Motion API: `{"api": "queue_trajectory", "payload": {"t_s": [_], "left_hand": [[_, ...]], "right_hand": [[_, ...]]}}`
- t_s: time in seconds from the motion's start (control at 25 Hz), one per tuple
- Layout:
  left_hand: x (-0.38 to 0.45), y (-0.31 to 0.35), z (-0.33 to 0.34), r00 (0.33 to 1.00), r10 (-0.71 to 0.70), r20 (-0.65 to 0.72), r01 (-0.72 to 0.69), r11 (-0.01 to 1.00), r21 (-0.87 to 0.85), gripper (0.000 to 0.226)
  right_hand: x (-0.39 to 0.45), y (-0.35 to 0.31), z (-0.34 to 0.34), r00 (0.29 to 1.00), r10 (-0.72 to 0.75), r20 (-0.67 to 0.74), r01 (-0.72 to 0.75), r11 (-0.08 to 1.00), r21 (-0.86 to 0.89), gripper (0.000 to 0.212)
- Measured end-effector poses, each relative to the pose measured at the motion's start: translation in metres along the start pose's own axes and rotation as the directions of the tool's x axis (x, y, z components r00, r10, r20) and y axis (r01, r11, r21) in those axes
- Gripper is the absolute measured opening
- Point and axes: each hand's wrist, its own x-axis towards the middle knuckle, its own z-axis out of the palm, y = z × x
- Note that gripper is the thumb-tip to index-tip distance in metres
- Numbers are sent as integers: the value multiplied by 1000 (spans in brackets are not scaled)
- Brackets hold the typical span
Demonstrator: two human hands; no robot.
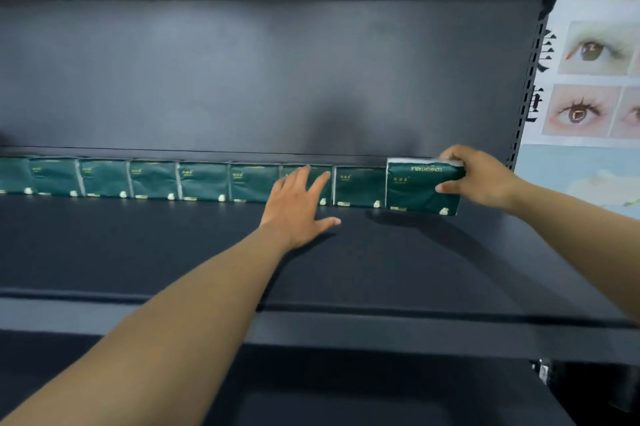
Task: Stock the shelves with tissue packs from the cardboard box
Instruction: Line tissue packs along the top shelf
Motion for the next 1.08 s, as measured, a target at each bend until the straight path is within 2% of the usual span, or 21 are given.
{"api": "queue_trajectory", "payload": {"t_s": [0.24, 0.32, 0.4, 0.48, 0.56, 0.68, 0.96, 1.08], "left_hand": [[86, 33, 67, 997, 14, -80, -12, 1000, 25, 83], [103, 34, 88, 995, 4, -101, 0, 999, 42, 82], [116, 29, 103, 995, -14, -103, 18, 999, 33, 83], [124, 23, 112, 990, -4, -140, 8, 1000, 28, 83], [130, 21, 117, 980, 22, -198, -23, 1000, -3, 83], [131, 20, 120, 971, 26, -239, -36, 999, -40, 82], [110, 22, 98, 981, 49, -186, -46, 999, 22, 82], [71, 21, 69, 983, 35, -182, -32, 999, 24, 79]], "right_hand": [[78, 70, 39, 1000, 8, 27, -9, 999, 39, 36], [93, 85, 55, 999, -35, -16, 34, 998, -60, 49], [99, 99, 74, 983, -151, -107, 127, 970, -205, 65], [100, 107, 91, 949, -278, -153, 210, 912, -352, 69], [102, 109, 97, 936, -324, -134, 236, 865, -443, 70], [104, 107, 98, 936, -334, -108, 253, 854, -455, 71], [73, 84, 84, 929, -346, -132, 208, 783, -586, 77], [30, 53, 78, 917, -369, -153, 242, 817, -523, 69]]}}
